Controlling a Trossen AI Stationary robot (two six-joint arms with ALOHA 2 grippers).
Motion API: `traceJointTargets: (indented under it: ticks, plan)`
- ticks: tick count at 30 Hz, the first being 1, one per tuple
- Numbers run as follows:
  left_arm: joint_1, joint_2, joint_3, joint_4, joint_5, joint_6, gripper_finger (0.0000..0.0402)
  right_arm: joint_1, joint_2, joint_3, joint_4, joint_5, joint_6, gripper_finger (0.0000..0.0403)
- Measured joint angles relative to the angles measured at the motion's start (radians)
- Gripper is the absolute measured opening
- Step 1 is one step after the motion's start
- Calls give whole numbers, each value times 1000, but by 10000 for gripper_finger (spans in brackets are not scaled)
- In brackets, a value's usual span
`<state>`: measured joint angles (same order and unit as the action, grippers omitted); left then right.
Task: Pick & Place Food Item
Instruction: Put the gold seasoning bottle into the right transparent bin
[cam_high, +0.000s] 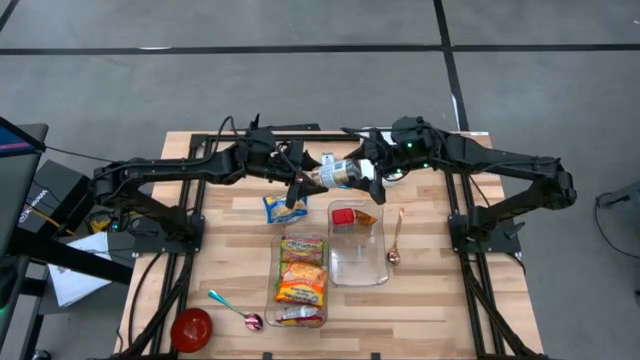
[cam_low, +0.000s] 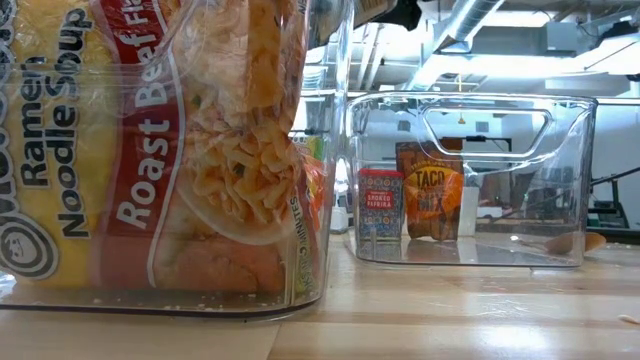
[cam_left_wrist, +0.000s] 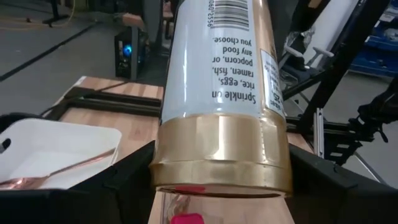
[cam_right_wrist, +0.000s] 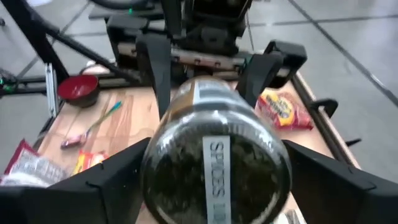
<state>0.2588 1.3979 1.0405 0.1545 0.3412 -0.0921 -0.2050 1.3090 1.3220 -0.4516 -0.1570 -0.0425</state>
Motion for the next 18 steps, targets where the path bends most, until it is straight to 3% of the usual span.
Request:
traceJointTargets:
  ticks: [10,18]
  plan:
    - [0,0,0,-12,0,-3,273,-1,3,0,16,-10,18,332]
    - [0,0,-1,-16,0,-3,273,9,5,0,-1,-26,20,279]
